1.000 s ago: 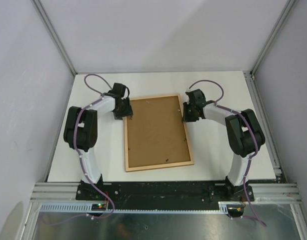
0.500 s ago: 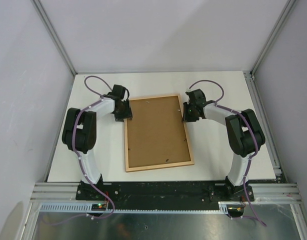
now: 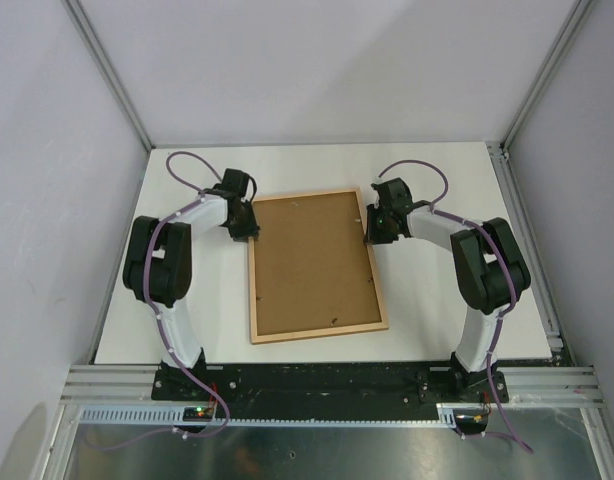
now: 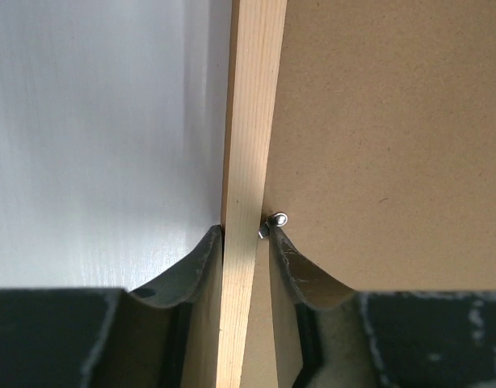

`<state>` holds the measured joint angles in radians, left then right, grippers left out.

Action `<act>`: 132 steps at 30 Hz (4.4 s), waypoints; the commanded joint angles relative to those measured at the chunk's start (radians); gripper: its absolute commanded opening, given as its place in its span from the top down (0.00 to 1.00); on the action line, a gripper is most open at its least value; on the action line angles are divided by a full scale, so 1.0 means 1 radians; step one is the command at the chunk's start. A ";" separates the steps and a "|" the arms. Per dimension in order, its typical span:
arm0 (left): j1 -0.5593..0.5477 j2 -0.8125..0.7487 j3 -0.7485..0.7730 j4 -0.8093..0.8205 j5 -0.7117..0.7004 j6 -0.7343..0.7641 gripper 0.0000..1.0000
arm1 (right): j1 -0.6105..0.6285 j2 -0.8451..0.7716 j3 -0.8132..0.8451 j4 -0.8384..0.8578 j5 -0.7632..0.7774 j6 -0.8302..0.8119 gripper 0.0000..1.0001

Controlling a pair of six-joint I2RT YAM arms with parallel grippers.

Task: Put the photo into the frame
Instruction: Press the fastener onto the backboard, then rotate the photo frame at the center of the board.

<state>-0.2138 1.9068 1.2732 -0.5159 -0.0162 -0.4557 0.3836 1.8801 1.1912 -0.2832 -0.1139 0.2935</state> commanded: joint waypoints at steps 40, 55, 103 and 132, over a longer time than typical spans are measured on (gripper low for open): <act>0.016 0.034 -0.002 -0.033 -0.058 -0.004 1.00 | 0.166 -0.244 -0.173 -0.116 0.291 0.157 0.39; 0.016 0.025 -0.007 -0.023 -0.053 -0.008 1.00 | 0.212 -0.333 -0.303 -0.086 0.326 0.262 0.46; 0.015 0.004 -0.024 -0.005 -0.037 0.002 1.00 | 0.229 -0.264 -0.317 -0.078 0.313 0.188 0.99; 0.033 0.138 0.503 0.060 0.017 0.287 0.31 | 0.042 -0.391 -0.171 -0.165 0.313 0.123 0.38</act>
<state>-0.1993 1.9453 1.6360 -0.4892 -0.0223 -0.2737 0.4286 1.6108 0.9764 -0.3214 0.1349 0.3267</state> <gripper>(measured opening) 0.676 0.623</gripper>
